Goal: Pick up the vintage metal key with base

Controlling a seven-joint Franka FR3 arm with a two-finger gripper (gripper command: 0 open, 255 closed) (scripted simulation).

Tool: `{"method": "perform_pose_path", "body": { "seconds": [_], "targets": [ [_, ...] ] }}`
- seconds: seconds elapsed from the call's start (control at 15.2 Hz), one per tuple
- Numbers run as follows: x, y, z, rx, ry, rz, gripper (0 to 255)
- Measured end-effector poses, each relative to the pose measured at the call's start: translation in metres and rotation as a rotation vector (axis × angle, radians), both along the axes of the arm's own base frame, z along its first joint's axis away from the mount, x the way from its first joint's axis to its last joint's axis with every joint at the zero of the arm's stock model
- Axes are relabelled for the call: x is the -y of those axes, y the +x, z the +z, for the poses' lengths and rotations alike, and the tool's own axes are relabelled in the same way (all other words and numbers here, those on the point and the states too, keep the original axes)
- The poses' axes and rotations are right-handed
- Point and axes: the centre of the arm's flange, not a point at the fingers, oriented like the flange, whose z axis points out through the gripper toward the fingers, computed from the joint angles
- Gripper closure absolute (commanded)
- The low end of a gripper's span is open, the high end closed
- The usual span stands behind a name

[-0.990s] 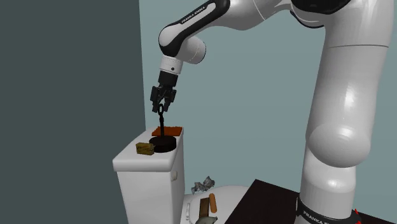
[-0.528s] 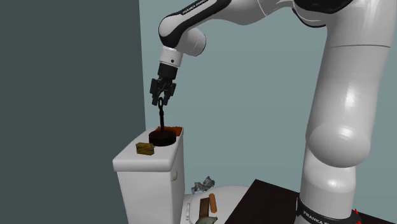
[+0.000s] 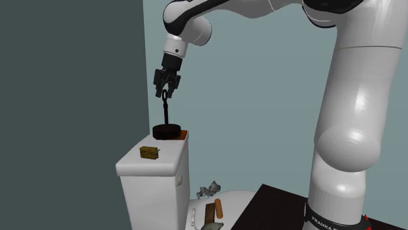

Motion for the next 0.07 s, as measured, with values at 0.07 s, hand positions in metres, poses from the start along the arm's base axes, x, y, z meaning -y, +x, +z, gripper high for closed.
{"method": "perform_pose_path", "body": {
  "seconds": [0.07],
  "targets": [
    [-0.0007, -0.0008, 0.0031, 0.000, 0.000, 0.000, 255]
  ]
}}
